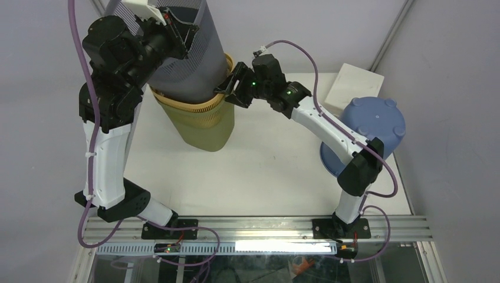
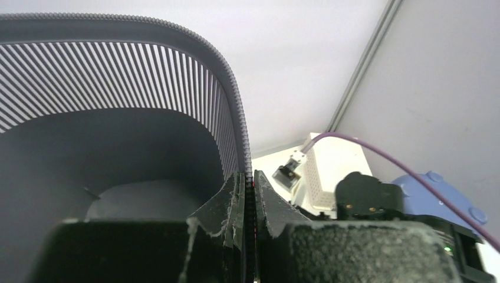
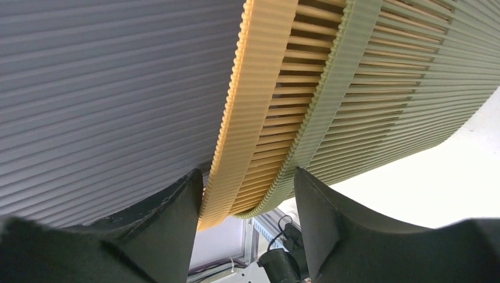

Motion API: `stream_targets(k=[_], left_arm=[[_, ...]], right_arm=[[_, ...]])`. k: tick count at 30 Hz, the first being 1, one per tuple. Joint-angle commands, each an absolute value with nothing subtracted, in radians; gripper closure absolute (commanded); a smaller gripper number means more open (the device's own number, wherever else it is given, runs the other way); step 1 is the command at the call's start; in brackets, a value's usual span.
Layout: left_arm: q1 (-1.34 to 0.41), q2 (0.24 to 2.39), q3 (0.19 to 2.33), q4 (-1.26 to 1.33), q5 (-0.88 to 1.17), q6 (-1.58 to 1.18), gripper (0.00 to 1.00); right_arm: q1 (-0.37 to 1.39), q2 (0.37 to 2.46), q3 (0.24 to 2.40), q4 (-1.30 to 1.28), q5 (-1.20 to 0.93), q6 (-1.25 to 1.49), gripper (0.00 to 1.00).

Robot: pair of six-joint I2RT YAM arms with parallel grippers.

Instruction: Turn the large container upside down

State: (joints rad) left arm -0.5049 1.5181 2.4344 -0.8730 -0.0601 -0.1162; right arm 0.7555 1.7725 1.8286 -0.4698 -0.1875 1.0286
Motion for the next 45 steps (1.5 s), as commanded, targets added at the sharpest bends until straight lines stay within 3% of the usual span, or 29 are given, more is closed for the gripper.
stream_targets(k=[1,10,13,18,24,31,45], left_arm=[[-0.526,1.491,2.510,-0.577,0.098,-0.151,1.00],[-0.525,1.463,2.510,-0.523,0.059,-0.104,1.00],[-0.526,1.449,2.496,-0.527,0.040,-0.093,1.00],[-0.526,1.409,2.467,-0.528,0.027,-0.079,1.00],[-0.526,1.389,2.459,-0.497,0.053,-0.097,1.00],[-0.527,1.411,2.453,-0.444,0.184,-0.191,1.00],[-0.526,1.543,2.439,-0.289,0.423,-0.462,1.00]], right_arm=[[0.785,1.851,1.906,-0.393,-0.207,1.069,0.39],[0.792,2.054,2.201,-0.461,-0.269,1.054,0.40],[0.789,2.032,2.237,-0.465,-0.313,0.999,0.33],[0.773,1.810,2.025,-0.369,-0.309,0.888,0.12],[0.725,1.532,1.724,-0.280,-0.334,0.783,0.04],[0.584,1.317,1.492,-0.149,-0.522,0.738,0.01],[0.434,1.169,1.455,-0.161,-0.633,0.702,0.01]])
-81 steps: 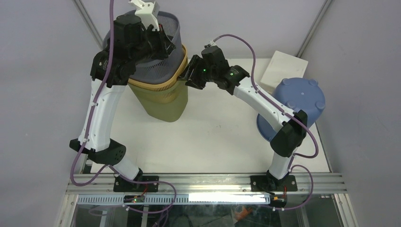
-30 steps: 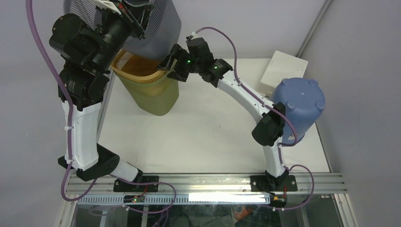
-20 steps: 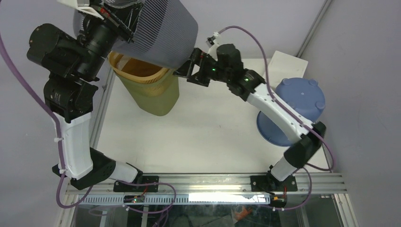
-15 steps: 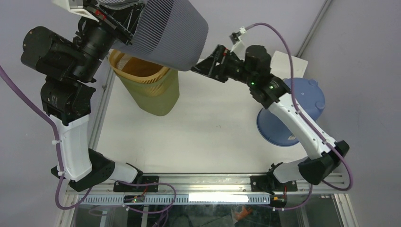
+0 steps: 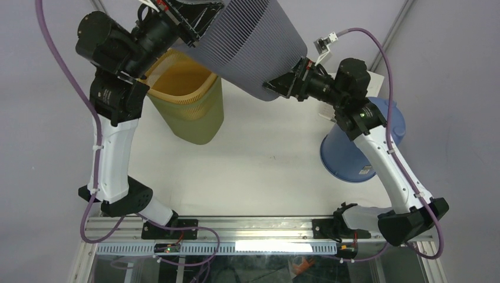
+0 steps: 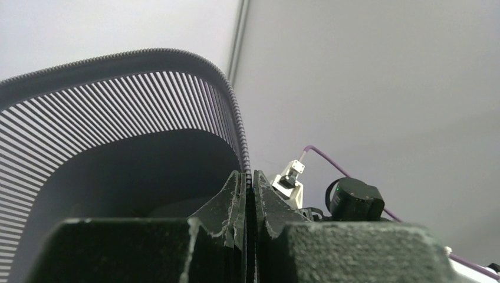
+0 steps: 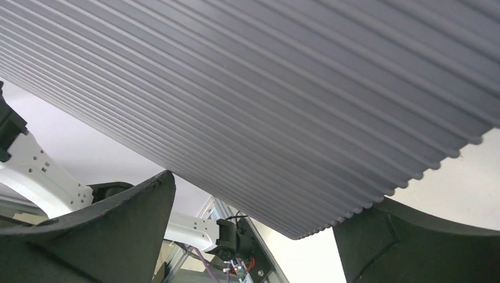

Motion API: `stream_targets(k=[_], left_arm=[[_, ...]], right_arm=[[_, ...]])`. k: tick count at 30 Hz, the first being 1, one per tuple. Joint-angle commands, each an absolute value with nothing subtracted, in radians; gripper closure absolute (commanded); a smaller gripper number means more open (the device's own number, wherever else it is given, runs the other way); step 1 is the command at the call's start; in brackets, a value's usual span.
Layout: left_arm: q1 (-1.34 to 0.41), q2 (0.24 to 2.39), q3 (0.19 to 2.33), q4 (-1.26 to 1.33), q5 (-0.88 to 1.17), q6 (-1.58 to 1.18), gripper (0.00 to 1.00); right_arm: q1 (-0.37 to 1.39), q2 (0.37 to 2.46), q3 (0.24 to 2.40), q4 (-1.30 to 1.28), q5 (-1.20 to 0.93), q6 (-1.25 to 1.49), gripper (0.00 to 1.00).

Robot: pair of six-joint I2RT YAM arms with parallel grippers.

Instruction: Turn the large container upside down

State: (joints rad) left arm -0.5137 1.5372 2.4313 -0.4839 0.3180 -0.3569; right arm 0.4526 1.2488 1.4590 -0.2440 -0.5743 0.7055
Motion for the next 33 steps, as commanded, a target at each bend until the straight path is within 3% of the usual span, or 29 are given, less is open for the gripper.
stream_targets(k=[1,21,33], left_arm=[[-0.526,1.545,2.420,-0.288,0.423,-0.470,1.00],[-0.600,1.705,1.954,-0.099,0.474,-0.593,1.00],[-0.687,1.740,1.646,-0.101,0.443,-0.517,1.00]], right_arm=[[0.426,1.148,1.447,-0.162,-0.627,0.699,0.01],[0.420,0.821,1.515,-0.753,-0.092,0.469,0.01],[0.419,0.853,1.605,-0.782,-0.063,0.426,0.01]])
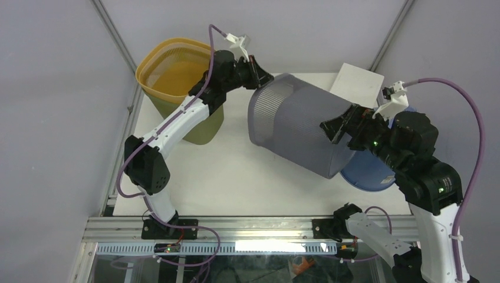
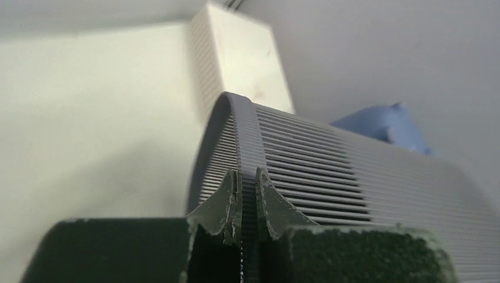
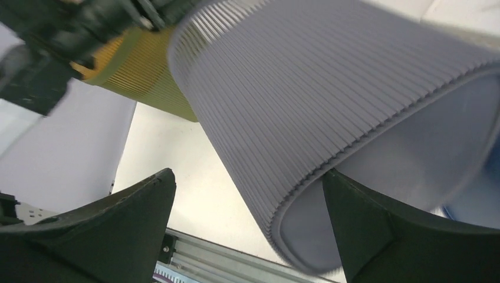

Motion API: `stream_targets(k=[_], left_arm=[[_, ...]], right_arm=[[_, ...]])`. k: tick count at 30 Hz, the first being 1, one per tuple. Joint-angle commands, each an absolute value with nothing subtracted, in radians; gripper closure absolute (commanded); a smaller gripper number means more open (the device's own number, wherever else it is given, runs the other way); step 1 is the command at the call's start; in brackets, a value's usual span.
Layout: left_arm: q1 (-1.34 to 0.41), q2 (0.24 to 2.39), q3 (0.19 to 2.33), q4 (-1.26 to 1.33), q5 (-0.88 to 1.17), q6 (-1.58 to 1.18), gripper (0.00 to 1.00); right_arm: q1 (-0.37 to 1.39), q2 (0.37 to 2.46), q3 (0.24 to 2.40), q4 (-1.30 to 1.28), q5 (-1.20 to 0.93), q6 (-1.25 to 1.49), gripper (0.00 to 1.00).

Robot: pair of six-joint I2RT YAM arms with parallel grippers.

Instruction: Turn the large container upside down

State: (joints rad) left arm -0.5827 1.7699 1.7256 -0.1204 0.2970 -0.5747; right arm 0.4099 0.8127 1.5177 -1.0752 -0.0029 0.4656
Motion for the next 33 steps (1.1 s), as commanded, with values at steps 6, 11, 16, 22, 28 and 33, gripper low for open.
stream_targets(k=[6,11,16,22,28,33], left_arm=[[-0.710,1.713,1.493,-0.100,0.404,-0.511,1.00],[-0.716,1.719,1.428,-0.098,0.377,-0.507,0.96],[-0.716,1.721,1.390,-0.100,0.325,-0.496,0.85],[-0.716,1.701,1.413,-0.128,0.282,-0.478,0.66],[-0.716,1.672,1.496,-0.231,0.237,-0.433,0.51],[-0.716,1.605,1.524,-0.267,0.217,-0.416,0.38]], right_arm=[[0.419,0.919,1.569,-0.688,-0.222,0.473,0.01],[0.419,0.981,1.500,-0.608,-0.313,0.518,0.01],[0.421,1.012,1.445,-0.583,-0.309,0.521,0.01],[0.419,1.037,1.524,-0.683,-0.275,0.454,0.01],[0.419,1.072,1.741,-0.980,-0.308,0.245,0.01],[0.437,1.037,1.743,-1.099,-0.572,0.136,0.03]])
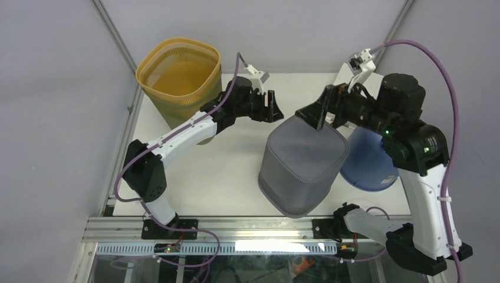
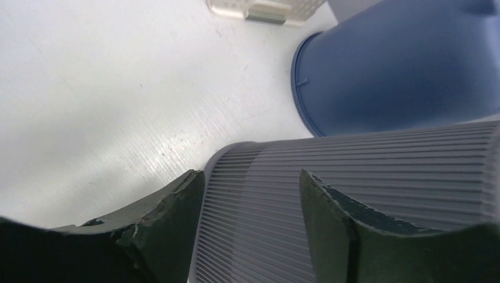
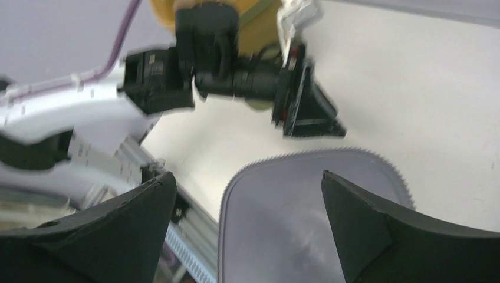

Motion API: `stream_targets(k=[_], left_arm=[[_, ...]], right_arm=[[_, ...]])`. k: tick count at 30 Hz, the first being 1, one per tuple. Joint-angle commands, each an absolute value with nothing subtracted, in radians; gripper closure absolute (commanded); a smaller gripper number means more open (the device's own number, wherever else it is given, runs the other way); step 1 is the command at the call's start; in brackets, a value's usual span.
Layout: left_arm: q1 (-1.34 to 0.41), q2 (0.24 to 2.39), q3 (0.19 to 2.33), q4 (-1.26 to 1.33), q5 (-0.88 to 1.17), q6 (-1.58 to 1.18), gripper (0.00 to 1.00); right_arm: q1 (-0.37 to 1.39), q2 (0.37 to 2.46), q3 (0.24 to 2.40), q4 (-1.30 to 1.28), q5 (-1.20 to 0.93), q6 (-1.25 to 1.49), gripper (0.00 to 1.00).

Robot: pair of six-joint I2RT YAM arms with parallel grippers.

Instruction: Turn the large container upside down

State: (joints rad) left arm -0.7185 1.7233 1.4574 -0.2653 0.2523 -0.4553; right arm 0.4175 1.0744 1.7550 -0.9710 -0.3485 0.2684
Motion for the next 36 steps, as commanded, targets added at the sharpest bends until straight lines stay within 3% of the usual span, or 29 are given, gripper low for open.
stream_targets(k=[1,7,12,18,30,36], left_arm=[[-0.716,1.587,1.527,-0.273,0.214,-0.415,0.37],[-0.716,1.457,1.502,-0.310,0.199,-0.421,0.31],[-0.716,1.313,1.448,-0.343,0.150,-0.440,0.27],[-0.716,1.201,1.418,-0.409,0.140,-0.463,0.27],[-0.715,1.069,1.310,-0.462,0.146,-0.527,0.25],[-0.716,1.002,1.323,-0.540,0.059,-0.519,0.24]], right_arm=[[0.439,1.006,1.690,-1.066,-0.647,0.140,0.04],[0.443,0.882,1.427,-0.831,-0.951,0.304,0.07],[0.487,0.876,1.393,-0.881,-0.970,0.311,0.07],[0.537,0.888,1.309,-0.890,-0.809,0.314,0.06],[0.537,0.962,1.052,-0.398,-0.346,0.410,0.06],[0.520,1.093,1.052,-0.201,-0.090,0.334,0.04]])
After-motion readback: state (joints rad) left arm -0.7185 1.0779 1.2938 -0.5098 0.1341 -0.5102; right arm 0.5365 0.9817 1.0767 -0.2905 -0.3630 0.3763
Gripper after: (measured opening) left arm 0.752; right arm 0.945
